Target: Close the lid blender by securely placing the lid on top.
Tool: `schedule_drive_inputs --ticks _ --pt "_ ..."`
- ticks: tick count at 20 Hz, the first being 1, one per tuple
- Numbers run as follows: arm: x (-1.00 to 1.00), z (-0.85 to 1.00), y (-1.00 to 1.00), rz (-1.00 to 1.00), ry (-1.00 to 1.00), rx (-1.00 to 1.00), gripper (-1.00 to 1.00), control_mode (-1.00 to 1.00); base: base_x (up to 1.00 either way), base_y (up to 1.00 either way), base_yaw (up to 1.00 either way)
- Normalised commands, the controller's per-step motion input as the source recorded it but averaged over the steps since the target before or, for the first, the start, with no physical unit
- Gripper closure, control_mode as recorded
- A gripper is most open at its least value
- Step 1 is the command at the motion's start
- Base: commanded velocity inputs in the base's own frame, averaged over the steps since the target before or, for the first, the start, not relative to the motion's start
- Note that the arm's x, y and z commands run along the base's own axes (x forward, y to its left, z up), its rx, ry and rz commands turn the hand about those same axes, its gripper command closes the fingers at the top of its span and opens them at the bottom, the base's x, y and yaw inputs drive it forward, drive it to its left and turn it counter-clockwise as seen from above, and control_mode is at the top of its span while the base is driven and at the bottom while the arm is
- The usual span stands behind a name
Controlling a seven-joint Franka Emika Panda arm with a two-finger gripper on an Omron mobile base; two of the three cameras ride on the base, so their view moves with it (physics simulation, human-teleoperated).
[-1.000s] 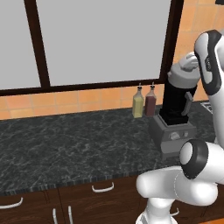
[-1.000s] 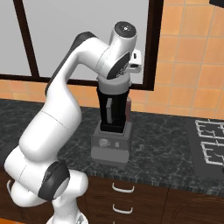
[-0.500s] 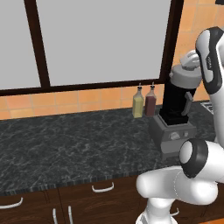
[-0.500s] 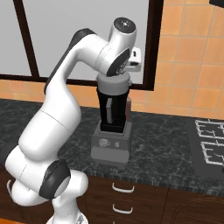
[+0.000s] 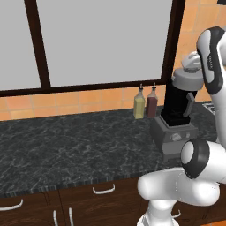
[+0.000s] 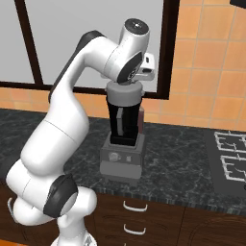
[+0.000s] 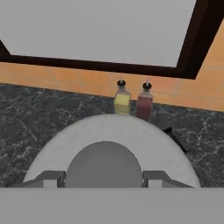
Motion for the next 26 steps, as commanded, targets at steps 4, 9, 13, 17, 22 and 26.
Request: schedule_drive_inputs --ticks 4,9,13,17,22,26 --pt "0.00 0.20 0.13 0.00 0.00 0.01 1.00 -1.00 0.00 0.00 0.00" --pt "0.02 0.30 0.13 0.00 0.00 0.03 1.00 -1.00 0.00 0.00 0.00" --pt "0.00 0.28 0.01 0.00 -0.01 0.04 1.00 -1.00 0.00 0.00 0.00" --pt "0.00 0.13 0.00 0.00 0.00 0.03 1.00 -1.00 0.00 0.00 0.00" --pt "0.05 0.07 0.00 0.00 0.00 0.02 1.00 -1.00 0.00 0.00 0.00" --pt "0.07 0.06 -0.01 0.00 -0.02 0.01 1.00 -1.00 0.00 0.00 0.00"
